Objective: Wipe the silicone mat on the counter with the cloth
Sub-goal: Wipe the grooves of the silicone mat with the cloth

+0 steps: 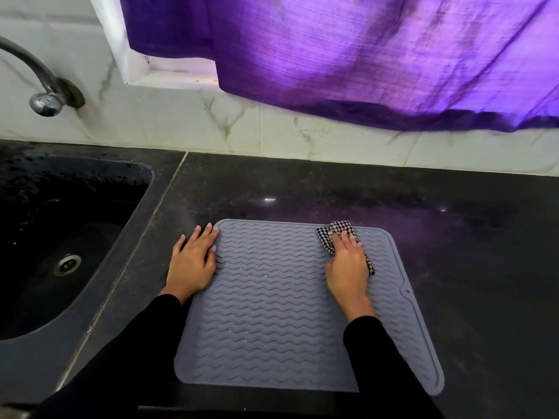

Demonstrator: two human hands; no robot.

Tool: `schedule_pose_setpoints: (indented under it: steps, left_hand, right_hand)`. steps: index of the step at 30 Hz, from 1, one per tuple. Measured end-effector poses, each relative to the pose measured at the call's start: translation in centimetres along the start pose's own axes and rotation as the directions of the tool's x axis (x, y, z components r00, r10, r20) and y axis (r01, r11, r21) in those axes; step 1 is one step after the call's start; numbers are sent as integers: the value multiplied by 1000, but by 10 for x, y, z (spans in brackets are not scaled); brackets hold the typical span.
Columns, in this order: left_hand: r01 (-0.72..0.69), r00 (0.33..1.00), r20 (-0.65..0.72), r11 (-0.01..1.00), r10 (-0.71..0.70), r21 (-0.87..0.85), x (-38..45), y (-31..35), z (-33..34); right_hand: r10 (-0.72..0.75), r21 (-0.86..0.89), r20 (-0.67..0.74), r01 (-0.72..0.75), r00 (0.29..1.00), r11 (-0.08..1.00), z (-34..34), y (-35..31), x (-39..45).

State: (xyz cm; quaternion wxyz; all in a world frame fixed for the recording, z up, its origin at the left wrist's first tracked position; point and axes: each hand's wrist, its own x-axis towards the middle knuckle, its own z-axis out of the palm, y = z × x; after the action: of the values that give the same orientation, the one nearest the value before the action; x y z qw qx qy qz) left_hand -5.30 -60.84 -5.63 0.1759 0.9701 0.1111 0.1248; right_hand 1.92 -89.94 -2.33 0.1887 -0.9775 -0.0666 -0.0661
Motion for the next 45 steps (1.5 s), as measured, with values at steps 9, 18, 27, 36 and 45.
schedule_pose_setpoints:
  steps: [9, 18, 27, 36, 45]
  left_hand:
    - [-4, 1000, 2, 1000, 4, 3, 0, 1, 1]
    - [-2, 997, 73, 1000, 1, 18, 4, 5, -10]
    - [-96, 986, 140, 994, 87, 61, 20, -3, -5]
    - [-106, 990, 95, 994, 104, 9, 17, -4, -3]
    - [-95, 992, 79, 995, 95, -10, 11, -3, -4]
  right_hand:
    - [300, 571, 98, -300, 949, 764, -21, 21, 23]
    - [543, 659, 4, -411, 840, 630, -37, -44, 27]
    - [-96, -70, 161, 108, 982, 992, 19, -65, -18]
    - [377, 591, 230, -436, 897, 678, -16, -57, 14]
    - [220, 455, 59, -223, 974, 862, -1, -107, -13]
